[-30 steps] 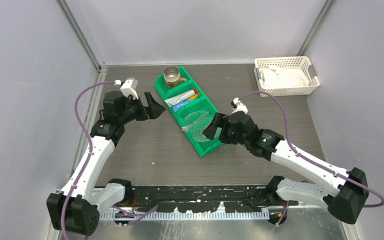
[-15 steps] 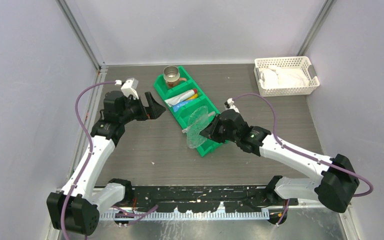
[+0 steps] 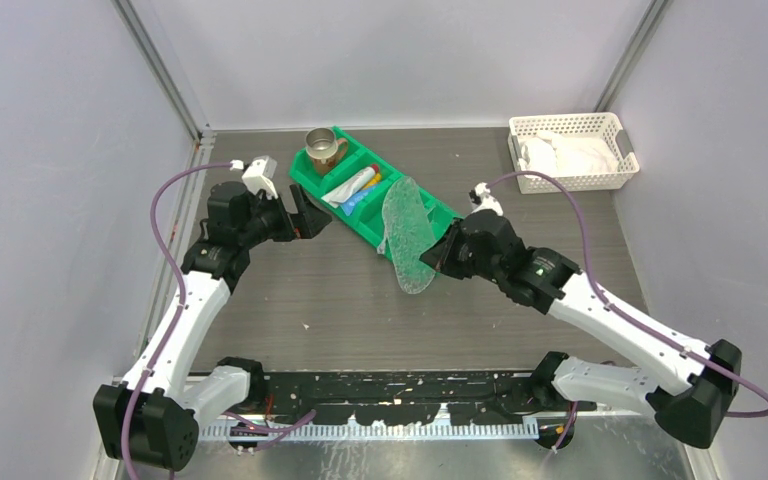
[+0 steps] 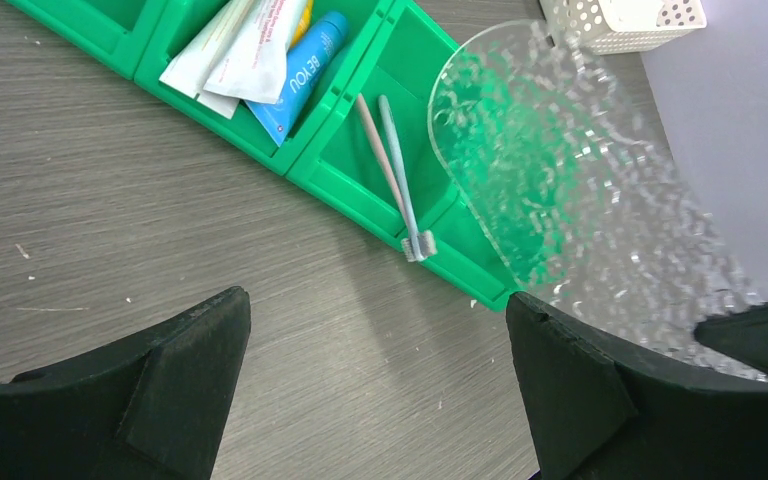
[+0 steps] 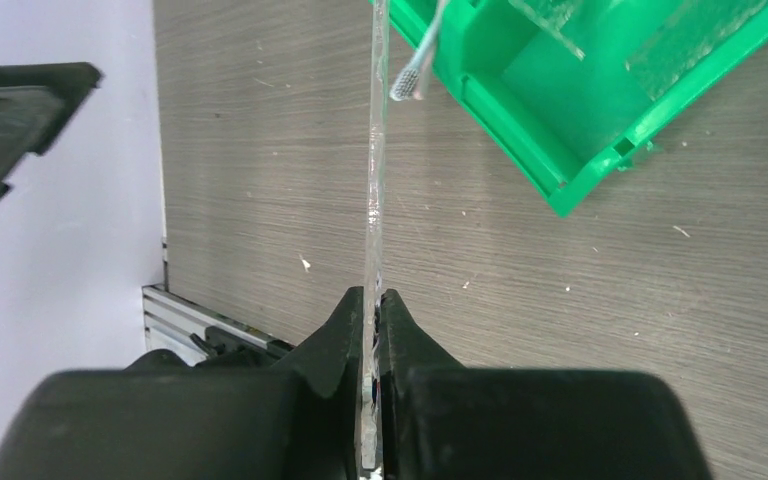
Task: Prepare toiletry sets of a toothbrush and toothpaste on the tray
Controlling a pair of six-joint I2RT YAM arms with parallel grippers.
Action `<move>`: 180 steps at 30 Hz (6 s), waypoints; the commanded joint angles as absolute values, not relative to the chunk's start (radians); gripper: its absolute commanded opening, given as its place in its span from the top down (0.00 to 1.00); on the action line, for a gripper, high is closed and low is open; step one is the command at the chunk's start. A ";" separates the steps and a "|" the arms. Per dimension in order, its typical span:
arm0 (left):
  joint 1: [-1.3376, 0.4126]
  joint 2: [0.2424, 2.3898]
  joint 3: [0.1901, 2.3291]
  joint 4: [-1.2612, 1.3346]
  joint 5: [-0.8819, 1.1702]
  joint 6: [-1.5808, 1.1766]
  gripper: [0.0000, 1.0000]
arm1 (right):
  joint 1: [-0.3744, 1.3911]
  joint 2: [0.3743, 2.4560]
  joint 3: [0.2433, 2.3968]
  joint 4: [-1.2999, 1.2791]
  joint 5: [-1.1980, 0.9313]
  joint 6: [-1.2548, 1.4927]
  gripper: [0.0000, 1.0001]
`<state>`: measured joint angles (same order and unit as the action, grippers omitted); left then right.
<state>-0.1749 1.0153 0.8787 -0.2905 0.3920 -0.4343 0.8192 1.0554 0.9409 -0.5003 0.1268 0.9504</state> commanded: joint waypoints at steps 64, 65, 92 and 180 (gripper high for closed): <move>-0.202 1.014 0.871 -0.238 0.385 -0.460 0.00 | 0.766 1.177 0.765 -0.420 0.240 0.775 0.48; -0.202 1.014 0.871 -0.237 0.386 -0.459 0.00 | 0.757 1.188 0.764 -0.417 0.247 0.778 0.48; -0.205 1.010 0.862 -0.236 0.392 -0.462 0.00 | 0.696 1.374 0.857 -0.363 0.326 0.762 0.41; -0.224 1.068 0.891 -0.340 0.205 -0.499 0.00 | 1.173 1.618 0.975 -0.158 -0.222 0.751 0.43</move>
